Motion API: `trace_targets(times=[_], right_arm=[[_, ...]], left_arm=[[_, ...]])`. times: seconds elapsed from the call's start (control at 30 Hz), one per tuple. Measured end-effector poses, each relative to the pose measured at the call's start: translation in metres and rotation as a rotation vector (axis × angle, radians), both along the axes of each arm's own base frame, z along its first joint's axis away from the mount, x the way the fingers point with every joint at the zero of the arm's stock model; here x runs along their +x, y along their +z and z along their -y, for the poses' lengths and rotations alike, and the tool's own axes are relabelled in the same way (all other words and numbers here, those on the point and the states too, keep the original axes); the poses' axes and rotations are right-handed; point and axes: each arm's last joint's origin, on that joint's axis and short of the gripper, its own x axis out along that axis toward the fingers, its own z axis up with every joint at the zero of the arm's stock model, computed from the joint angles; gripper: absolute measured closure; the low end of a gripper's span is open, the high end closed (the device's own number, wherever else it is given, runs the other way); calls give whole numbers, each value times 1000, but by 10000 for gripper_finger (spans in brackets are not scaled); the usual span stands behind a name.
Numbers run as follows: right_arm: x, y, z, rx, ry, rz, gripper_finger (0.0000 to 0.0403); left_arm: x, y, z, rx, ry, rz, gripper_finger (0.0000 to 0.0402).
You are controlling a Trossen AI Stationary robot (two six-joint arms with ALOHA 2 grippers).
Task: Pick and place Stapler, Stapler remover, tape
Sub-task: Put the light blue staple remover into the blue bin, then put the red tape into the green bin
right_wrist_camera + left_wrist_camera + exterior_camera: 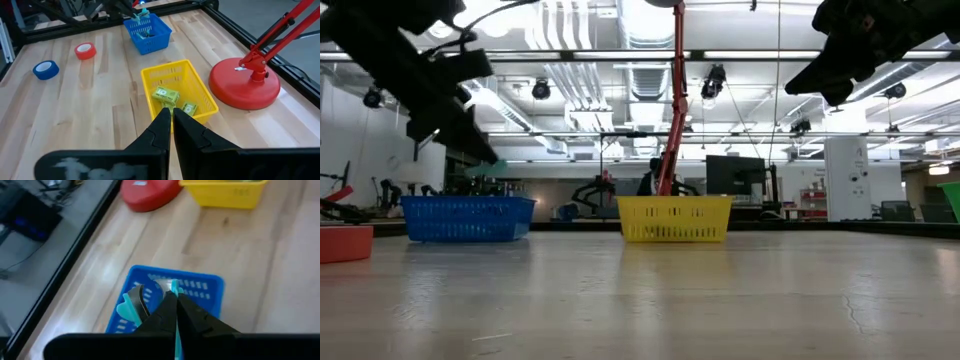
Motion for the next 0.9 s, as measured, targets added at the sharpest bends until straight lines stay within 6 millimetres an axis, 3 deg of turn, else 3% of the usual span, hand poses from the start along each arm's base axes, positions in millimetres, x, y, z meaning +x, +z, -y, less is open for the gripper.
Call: trace_targets(times=[0.23, 0.67, 0.9], right_arm=[[0, 0, 0, -2, 1, 0, 385], [0, 0, 0, -2, 1, 0, 385], [0, 0, 0, 0, 0, 0, 385]], left_arm=[[-10, -12, -3, 6, 49, 6, 393], [-10, -11, -3, -13, 71, 35, 391], [-10, -10, -4, -26, 92, 53, 355]])
